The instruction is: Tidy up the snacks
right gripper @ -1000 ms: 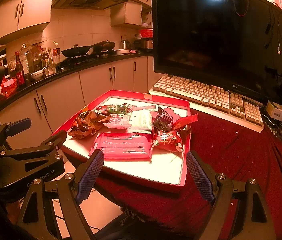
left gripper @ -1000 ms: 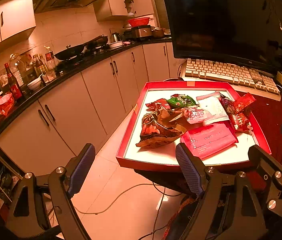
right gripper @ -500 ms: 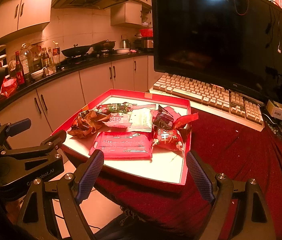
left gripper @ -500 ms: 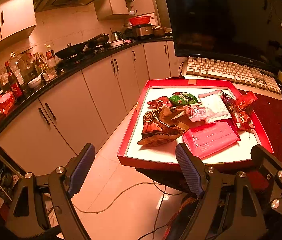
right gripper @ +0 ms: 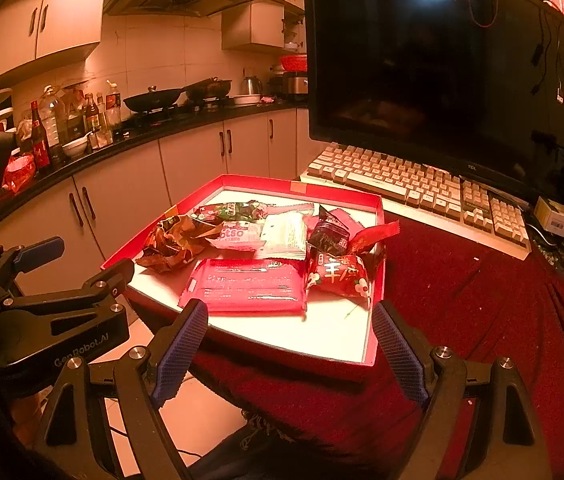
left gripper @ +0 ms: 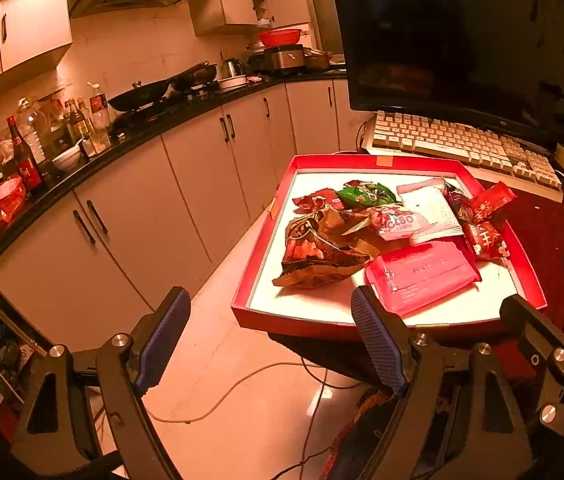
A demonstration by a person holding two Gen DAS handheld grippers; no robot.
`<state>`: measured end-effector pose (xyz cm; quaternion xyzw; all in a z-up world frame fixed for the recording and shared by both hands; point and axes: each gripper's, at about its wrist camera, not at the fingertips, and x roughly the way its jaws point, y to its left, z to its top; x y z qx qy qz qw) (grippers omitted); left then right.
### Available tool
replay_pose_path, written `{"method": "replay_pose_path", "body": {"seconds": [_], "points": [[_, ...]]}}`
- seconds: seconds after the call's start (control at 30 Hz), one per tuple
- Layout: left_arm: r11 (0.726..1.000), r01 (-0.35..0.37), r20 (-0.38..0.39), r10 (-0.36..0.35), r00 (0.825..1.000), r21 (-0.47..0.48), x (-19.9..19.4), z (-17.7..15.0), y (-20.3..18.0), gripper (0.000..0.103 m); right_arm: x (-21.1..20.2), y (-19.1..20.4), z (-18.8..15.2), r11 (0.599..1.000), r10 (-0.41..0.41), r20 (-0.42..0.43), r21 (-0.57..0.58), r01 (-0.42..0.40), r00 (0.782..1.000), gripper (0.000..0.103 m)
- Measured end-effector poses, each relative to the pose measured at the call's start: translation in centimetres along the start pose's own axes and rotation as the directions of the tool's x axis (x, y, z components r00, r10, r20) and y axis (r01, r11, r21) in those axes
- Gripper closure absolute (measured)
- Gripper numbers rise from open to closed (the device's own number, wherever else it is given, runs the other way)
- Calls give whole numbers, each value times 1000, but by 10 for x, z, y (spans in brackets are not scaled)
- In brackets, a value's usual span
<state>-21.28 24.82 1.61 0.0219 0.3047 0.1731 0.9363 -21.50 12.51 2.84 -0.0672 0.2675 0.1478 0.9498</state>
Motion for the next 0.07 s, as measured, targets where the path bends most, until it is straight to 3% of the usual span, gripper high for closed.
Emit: {"method": "replay_pose_path", "body": {"seconds": [0.07], "points": [[1000, -2, -2, 2, 1000, -1, 0, 0, 0, 20, 0, 0, 0, 1000, -1, -1, 0, 1, 1000, 17]]}}
